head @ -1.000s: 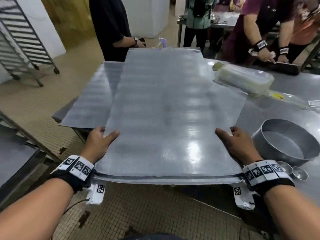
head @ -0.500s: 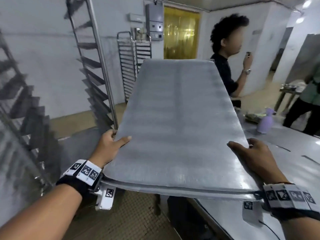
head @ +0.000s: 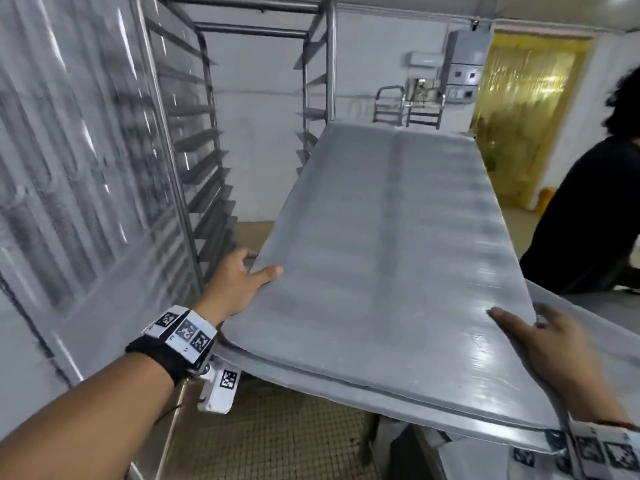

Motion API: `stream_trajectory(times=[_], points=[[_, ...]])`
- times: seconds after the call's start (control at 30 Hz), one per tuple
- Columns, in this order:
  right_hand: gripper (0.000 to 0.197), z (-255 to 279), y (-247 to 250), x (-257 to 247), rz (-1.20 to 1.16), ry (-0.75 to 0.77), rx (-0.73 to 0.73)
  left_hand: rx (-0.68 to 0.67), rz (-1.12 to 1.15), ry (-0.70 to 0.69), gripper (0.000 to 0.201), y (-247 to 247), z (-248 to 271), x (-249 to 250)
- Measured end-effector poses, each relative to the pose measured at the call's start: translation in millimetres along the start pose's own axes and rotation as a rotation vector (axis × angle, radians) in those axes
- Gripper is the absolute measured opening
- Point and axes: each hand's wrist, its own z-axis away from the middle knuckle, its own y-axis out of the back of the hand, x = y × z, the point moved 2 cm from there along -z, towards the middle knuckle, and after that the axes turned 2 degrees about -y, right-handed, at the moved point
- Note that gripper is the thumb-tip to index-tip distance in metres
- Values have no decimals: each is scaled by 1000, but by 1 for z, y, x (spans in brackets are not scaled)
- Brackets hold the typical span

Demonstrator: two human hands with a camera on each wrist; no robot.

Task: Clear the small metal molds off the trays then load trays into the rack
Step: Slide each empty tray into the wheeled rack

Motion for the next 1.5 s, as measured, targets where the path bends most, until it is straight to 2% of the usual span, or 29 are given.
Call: stream_trajectory(times=[0.1,0.13,0.23,0.33,0.5,0.6,0.63,0.73,0.8,0.83,0.9,0.93,1.03,1.13,1.17,1.27,1.37,1.5], points=[[61,-13,8,10,13,44,-53,36,-3,1,25,0,23,7],[62,-12,8,6,4,54,-63,42,-9,-6,27,4,30,8],[41,-11,-4,-7,-22,66,-104,83,-18,19,50,24,55,9],[38,-6,-26,-18,-47,93,-200,161,-88,55,29,49,83,8],[27,1,-72,-28,-115,73,-357,287,-209,106,27,86,130,1],[25,3,-100,-26,-146,46,-453,355,-205,151,26,104,154,-5],[26,4,-109,-26,-141,42,-469,372,-213,165,27,110,160,-9],[51,4,-131,-15,-161,12,-500,406,-237,203,38,120,171,-18],[55,2,-142,-9,-177,-41,-531,421,-241,226,41,123,173,-24],[64,0,-149,-4,-184,-47,-529,424,-237,238,41,125,172,-28],[96,-3,-158,4,-174,-41,-521,414,-258,257,43,128,168,-35],[102,-5,-160,5,-163,-48,-517,404,-270,267,45,128,165,-37],[93,-13,-169,7,-136,-88,-538,379,-289,281,46,132,152,-48],[107,-28,-182,14,-120,-97,-548,355,-289,280,44,133,130,-58],[101,-33,-188,14,-103,-105,-539,348,-289,280,44,134,120,-62],[35,-33,-201,-5,-1,-125,-558,327,-275,290,43,138,91,-77],[28,-26,-219,-30,-17,-109,-528,328,-250,302,41,145,62,-99],[71,-61,-266,-1,-16,-114,-513,336,-235,317,45,158,22,-128]])
